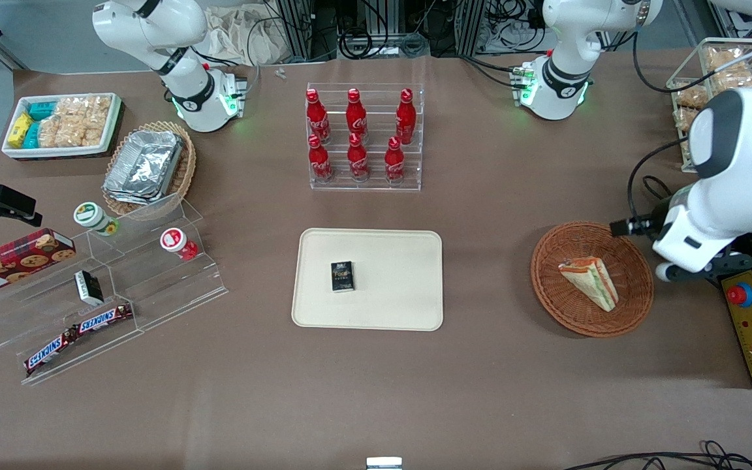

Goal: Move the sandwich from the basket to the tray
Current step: 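Move the left gripper over the sandwich in the wicker basket, then lower the left gripper and close it on the wrapped sandwich, then lift the sandwich out of the basket with the left gripper, then carry the sandwich over the cream tray and lower it onto it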

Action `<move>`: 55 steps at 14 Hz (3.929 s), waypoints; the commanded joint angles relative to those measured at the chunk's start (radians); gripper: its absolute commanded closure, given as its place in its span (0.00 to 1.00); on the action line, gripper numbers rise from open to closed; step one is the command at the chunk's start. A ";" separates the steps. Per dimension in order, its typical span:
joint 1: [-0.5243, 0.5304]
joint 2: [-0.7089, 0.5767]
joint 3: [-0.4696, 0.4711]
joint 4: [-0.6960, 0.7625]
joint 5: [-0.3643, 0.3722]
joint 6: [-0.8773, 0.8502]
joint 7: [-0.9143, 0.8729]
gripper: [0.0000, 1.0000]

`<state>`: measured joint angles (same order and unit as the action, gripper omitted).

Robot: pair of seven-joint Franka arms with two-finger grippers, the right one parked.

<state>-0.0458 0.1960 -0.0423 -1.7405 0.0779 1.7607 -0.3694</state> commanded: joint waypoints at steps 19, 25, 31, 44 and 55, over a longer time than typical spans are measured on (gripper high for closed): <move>-0.002 0.134 0.004 -0.321 0.132 0.512 -0.539 0.00; 0.006 0.169 0.005 -0.338 0.132 0.594 -0.533 0.28; 0.006 0.181 0.004 -0.306 0.140 0.582 -0.464 1.00; -0.008 0.161 -0.322 0.348 0.094 -0.248 -0.255 1.00; -0.200 0.517 -0.462 0.411 0.082 0.094 -0.260 1.00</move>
<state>-0.2259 0.6643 -0.5043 -1.3772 0.1524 1.8382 -0.6380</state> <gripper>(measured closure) 0.815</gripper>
